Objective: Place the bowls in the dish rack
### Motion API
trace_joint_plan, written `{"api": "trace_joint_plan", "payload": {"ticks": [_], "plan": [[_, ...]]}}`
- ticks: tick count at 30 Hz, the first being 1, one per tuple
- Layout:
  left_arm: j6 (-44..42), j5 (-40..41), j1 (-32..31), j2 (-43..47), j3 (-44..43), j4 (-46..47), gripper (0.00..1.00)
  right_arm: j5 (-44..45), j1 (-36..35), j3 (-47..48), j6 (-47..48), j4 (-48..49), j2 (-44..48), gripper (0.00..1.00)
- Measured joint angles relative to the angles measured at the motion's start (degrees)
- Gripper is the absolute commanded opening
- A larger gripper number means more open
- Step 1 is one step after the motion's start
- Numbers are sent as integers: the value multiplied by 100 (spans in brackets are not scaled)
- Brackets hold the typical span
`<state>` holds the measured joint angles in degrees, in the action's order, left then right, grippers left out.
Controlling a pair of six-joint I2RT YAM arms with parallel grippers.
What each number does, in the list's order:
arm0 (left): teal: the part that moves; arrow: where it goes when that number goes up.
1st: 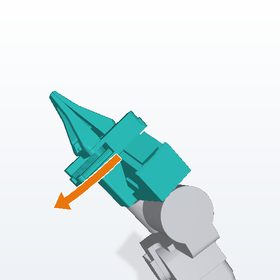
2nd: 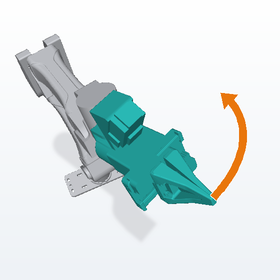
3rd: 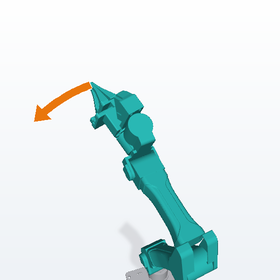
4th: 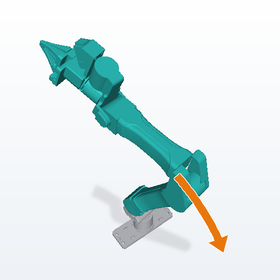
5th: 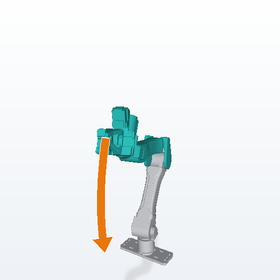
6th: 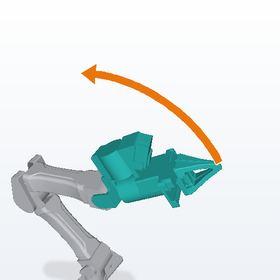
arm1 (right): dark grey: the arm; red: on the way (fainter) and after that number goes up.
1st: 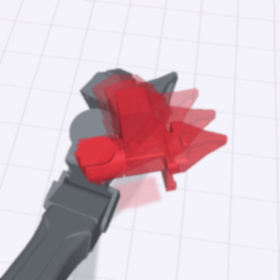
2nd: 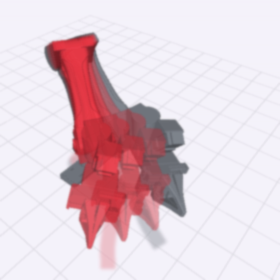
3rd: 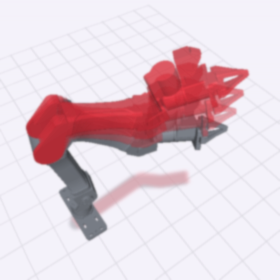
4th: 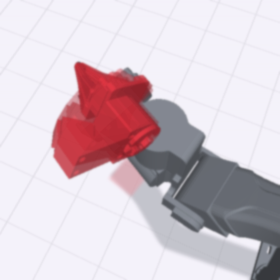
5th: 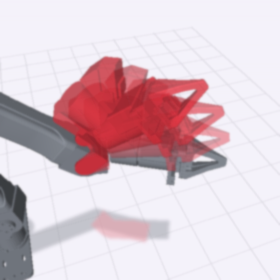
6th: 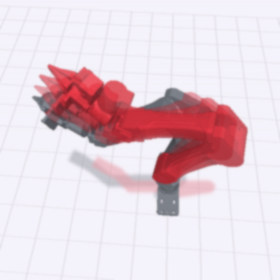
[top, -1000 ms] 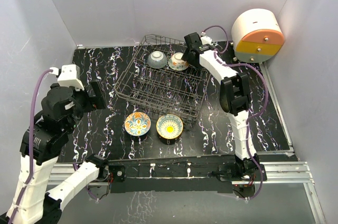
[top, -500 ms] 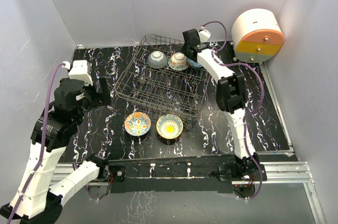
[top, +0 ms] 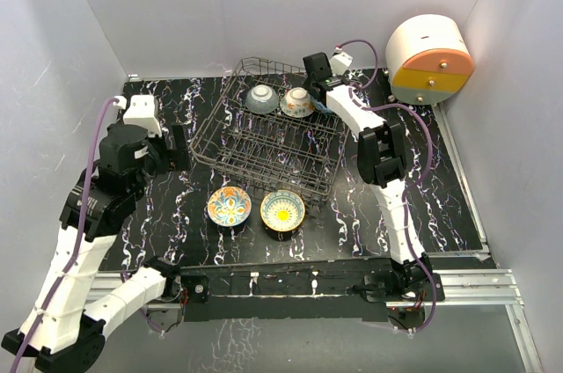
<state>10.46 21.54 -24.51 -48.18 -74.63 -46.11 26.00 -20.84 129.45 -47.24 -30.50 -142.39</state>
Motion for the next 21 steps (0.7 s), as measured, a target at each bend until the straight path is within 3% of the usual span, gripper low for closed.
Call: {"api": "trace_joint_plan", "payload": {"ticks": [8,17,21], "plan": [[-42,-17,0,-79,42,28,97,131,31,66,48,184,-192,46],[-42,-17,0,-87,52,33,97,188,9,0,92,533,-282,9],[-42,-33,0,-92,74,70,97,343,-13,-332,133,739,-4,8]]}}
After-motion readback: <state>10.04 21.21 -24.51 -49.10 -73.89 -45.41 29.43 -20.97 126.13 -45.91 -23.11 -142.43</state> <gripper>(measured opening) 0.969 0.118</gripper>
